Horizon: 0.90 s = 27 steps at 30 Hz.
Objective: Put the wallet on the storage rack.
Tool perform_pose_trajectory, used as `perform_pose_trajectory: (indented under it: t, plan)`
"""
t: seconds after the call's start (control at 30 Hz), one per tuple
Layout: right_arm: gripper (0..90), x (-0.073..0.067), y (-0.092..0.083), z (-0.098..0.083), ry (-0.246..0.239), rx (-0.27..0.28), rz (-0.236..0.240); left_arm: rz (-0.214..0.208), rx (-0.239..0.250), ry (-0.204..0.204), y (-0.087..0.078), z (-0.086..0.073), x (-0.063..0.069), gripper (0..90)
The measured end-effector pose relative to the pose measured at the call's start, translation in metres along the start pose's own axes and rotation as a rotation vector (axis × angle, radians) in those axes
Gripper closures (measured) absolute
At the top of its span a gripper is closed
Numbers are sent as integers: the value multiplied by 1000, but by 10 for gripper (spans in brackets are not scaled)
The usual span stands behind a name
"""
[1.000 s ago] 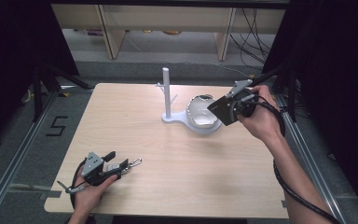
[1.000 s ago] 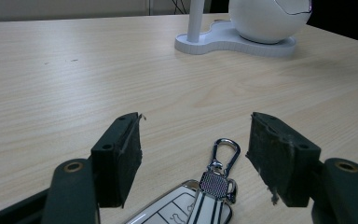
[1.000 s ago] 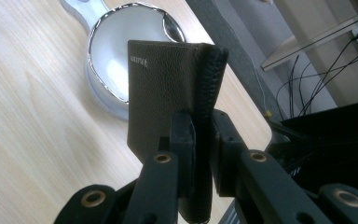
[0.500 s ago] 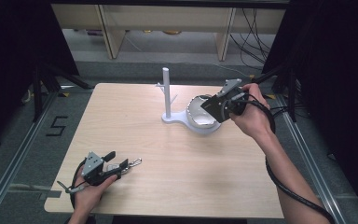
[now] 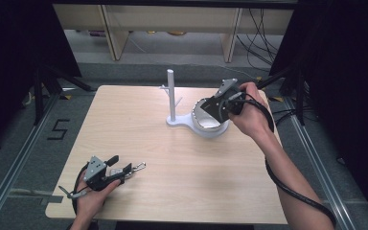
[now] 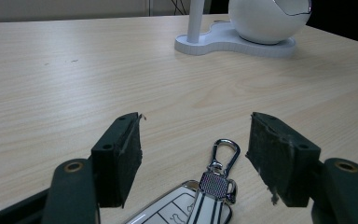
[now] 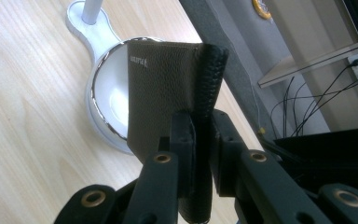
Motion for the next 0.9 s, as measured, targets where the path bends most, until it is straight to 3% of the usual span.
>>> perform_pose_trajectory:
  t: [0.27,0.33,0.57,0.73,0.77,0.9]
  plan:
    - [821,0,9,9,-21,-9,2,-5,6,4,1,0,0,340]
    - [821,0,13,10,-12,-20,-3,7,-5,-17,-1,0,2,340]
    - [821,1,24,12,-41,-30,1,-5,9,7,1,0,0,340]
    - [821,1,32,12,-49,-38,2,6,-5,-15,-1,0,2,340]
    - [821,2,34,13,-73,-37,6,7,-6,-17,-1,0,2,340]
    - [820,-1,39,13,-60,-47,10,8,-6,-18,-1,0,2,340]
Point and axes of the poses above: each handheld gripper's, and its own axes: y roughly forward along the jaws, z roughly out of its top, x roughly to its right, the point moved 1 cm from there along y, roughly forward along the jaws, and after that the axes turned 12 degrees about y, right-handed, at the moved point
